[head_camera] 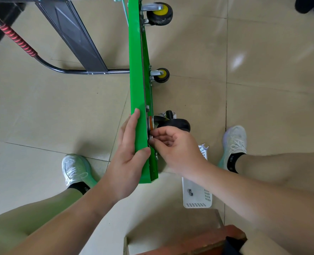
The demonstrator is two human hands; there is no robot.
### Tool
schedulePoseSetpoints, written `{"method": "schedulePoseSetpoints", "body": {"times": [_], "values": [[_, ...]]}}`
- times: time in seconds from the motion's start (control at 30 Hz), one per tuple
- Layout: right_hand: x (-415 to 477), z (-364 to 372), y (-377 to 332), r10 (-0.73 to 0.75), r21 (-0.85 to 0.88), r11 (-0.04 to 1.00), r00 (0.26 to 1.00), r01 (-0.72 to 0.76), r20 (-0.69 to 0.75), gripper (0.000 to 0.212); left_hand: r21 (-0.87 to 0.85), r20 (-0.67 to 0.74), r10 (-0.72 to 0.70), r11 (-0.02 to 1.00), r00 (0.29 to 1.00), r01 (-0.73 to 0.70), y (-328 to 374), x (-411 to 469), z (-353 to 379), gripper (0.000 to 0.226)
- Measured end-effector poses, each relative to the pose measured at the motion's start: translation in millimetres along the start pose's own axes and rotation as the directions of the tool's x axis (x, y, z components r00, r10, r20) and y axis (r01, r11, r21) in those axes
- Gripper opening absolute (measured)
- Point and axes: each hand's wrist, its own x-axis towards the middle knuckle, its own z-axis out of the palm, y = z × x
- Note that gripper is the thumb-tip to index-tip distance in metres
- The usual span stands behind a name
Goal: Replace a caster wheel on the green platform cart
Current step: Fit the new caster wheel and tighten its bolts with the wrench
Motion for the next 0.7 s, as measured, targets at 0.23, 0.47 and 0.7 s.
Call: {"method": "schedulePoseSetpoints", "body": {"times": [0.23, 0.47, 0.7], "values": [[1.6, -3.0, 1.5, -0.007, -0.111, 0.994, 1.0, 0.007, 0.004, 0.011, -0.02, 0.003, 0.002, 1.0, 1.0, -0.002, -0.1, 0.5, 0.9, 0.083], [4.5, -3.6, -3.2, -0.07, -0.234, 0.97, 0.997, 0.066, -0.012, 0.041, -0.014, -0.003, 0.008, 1.0, 1.0, -0.008, -0.4, 1.2, 2.4, 0.084], [4.1, 2.0, -0.4, -0.046, -0.077, 0.996, 0.994, 0.039, -0.102, 0.02, -0.006, -0.001, 0.008, 1.0, 1.0, -0.008, 0.3, 0.9, 2.2, 0.084]]}}
